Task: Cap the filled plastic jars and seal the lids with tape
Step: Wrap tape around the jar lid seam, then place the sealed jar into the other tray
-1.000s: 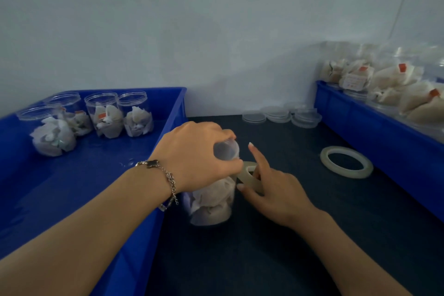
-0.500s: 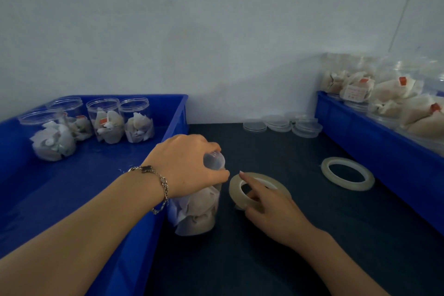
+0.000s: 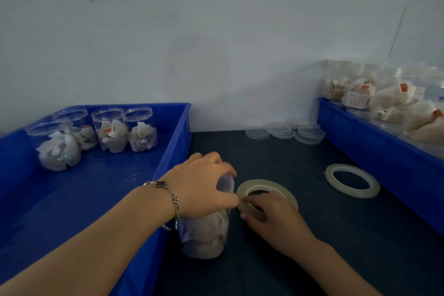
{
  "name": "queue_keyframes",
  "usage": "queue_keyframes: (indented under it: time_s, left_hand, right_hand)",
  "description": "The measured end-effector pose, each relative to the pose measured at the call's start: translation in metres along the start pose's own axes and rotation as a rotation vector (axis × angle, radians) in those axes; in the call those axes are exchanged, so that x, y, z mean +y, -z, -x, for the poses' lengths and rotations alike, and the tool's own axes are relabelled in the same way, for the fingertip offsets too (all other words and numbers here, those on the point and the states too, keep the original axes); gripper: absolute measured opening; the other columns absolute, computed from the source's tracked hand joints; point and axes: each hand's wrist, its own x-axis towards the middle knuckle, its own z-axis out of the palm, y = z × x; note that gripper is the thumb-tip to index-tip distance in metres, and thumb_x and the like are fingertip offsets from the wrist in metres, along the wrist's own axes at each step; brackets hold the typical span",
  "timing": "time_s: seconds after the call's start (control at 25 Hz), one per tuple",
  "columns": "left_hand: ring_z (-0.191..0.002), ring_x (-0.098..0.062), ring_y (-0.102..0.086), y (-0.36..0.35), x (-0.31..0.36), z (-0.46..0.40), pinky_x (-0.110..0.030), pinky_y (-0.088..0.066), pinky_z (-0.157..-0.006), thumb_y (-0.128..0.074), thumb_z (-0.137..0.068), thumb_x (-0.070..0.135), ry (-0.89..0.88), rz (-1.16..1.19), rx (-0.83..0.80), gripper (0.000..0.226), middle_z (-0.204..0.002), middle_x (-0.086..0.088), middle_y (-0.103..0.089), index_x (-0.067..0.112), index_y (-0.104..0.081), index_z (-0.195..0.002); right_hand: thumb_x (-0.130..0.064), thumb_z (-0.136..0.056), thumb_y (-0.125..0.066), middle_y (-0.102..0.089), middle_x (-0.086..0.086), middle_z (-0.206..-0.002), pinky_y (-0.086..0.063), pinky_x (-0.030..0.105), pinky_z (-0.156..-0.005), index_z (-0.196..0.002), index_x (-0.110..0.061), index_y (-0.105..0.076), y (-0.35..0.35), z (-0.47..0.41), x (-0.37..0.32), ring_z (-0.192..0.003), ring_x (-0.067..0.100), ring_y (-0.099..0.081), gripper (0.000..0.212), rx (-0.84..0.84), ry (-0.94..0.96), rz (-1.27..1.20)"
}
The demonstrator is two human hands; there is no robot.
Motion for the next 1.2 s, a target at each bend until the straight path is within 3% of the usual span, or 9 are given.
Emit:
queue_keyframes:
  time_s: [0.2, 0.4, 0.48, 0.6, 0.8, 0.92, 1.0, 1.08, 1.2]
  left_hand:
    - [-0.103, -0.009, -0.035, -0.002, 0.003, 0.001, -0.032, -0.043, -0.087, -0.047, -0.082, 0.061, 0.007, -0.072, -0.004, 0.040, -0.104, 0.015, -0.037, 0.036, -0.045, -0.113]
    - [-0.108, -0.013, -0.037, -0.005, 0.003, 0.002, -0.036, -0.041, -0.093, -0.044, -0.087, 0.055, 0.023, -0.063, 0.014, 0.034, -0.110, 0.011, -0.044, 0.033, -0.046, -0.112]
    - [-0.125, -0.015, -0.030, -0.004, 0.005, 0.000, -0.041, -0.032, -0.102, -0.036, -0.085, 0.068, 0.048, -0.099, -0.023, 0.052, -0.131, 0.010, -0.043, 0.038, -0.042, -0.128]
    - [-0.142, -0.018, -0.008, 0.004, 0.004, 0.002, -0.054, -0.014, -0.112, -0.012, -0.058, 0.091, 0.117, -0.163, -0.147, 0.100, -0.156, 0.006, -0.014, 0.045, -0.004, -0.147]
    - [-0.136, -0.023, -0.030, 0.018, -0.014, 0.012, -0.036, -0.032, -0.109, -0.053, -0.060, 0.085, 0.202, -0.089, -0.327, 0.127, -0.157, -0.002, -0.012, 0.032, 0.026, -0.143]
    - [-0.123, -0.015, -0.042, 0.021, -0.016, 0.011, -0.033, -0.039, -0.104, -0.067, -0.063, 0.073, 0.199, 0.011, -0.336, 0.128, -0.145, 0.002, -0.031, 0.026, 0.018, -0.147]
    - [-0.119, -0.010, -0.042, 0.026, -0.015, 0.013, -0.028, -0.039, -0.102, -0.068, -0.059, 0.073, 0.163, 0.047, -0.252, 0.127, -0.137, 0.006, -0.037, 0.025, 0.004, -0.151]
    - [-0.119, -0.003, -0.041, 0.037, -0.007, 0.018, -0.022, -0.038, -0.101, -0.068, -0.047, 0.079, 0.129, 0.130, -0.133, 0.132, -0.135, 0.015, -0.039, 0.028, -0.006, -0.151]
    - [-0.113, 0.004, -0.047, 0.058, 0.018, 0.018, -0.020, -0.041, -0.098, -0.067, -0.030, 0.086, 0.015, 0.329, 0.093, 0.134, -0.126, 0.028, -0.044, 0.039, -0.018, -0.146]
  right_hand:
    - [-0.046, -0.092, -0.051, -0.048, -0.020, -0.104, -0.033, 0.014, -0.082, -0.126, -0.031, -0.056, -0.003, 0.000, 0.001, -0.102, 0.000, -0.041, 0.038, -0.010, 0.030, 0.018]
    - [-0.046, -0.093, -0.051, -0.050, -0.019, -0.112, -0.031, 0.009, -0.086, -0.129, -0.033, -0.054, -0.004, 0.000, 0.003, -0.107, -0.001, -0.040, 0.038, 0.010, 0.048, 0.015]
    - [-0.044, -0.092, -0.053, -0.049, -0.020, -0.110, -0.027, 0.004, -0.087, -0.123, -0.034, -0.058, -0.003, 0.000, 0.002, -0.107, -0.002, -0.038, 0.034, 0.034, 0.066, 0.015]
    - [-0.039, -0.086, -0.062, -0.050, -0.023, -0.105, -0.031, 0.009, -0.090, -0.112, -0.037, -0.062, 0.000, -0.004, -0.003, -0.105, -0.004, -0.041, 0.025, 0.093, 0.102, -0.040]
    - [-0.051, -0.077, -0.061, -0.032, -0.041, -0.119, -0.021, 0.007, -0.101, -0.126, -0.058, -0.034, 0.010, -0.005, -0.020, -0.123, -0.014, -0.029, 0.057, -0.203, 0.089, -0.125]
    - [-0.037, -0.096, -0.050, -0.046, -0.018, -0.126, -0.032, 0.019, -0.105, -0.141, -0.032, -0.035, -0.004, 0.006, -0.033, -0.128, 0.004, -0.042, 0.048, -0.198, 0.197, -0.039]
    - [-0.029, -0.094, -0.058, -0.060, -0.021, -0.104, -0.047, 0.015, -0.084, -0.122, -0.033, -0.050, 0.001, 0.007, -0.050, -0.100, -0.004, -0.060, 0.029, -0.143, 0.020, -0.192]
    - [-0.045, -0.073, -0.075, -0.057, -0.031, -0.098, -0.045, 0.009, -0.081, -0.112, -0.047, -0.043, 0.025, 0.008, -0.063, -0.088, -0.016, -0.055, 0.050, -0.168, 0.041, -0.209]
    - [-0.056, -0.061, -0.078, -0.058, -0.021, -0.115, -0.050, 0.022, -0.090, -0.123, -0.045, -0.038, 0.089, 0.011, -0.071, -0.102, -0.006, -0.057, 0.074, -0.053, -0.129, -0.447]
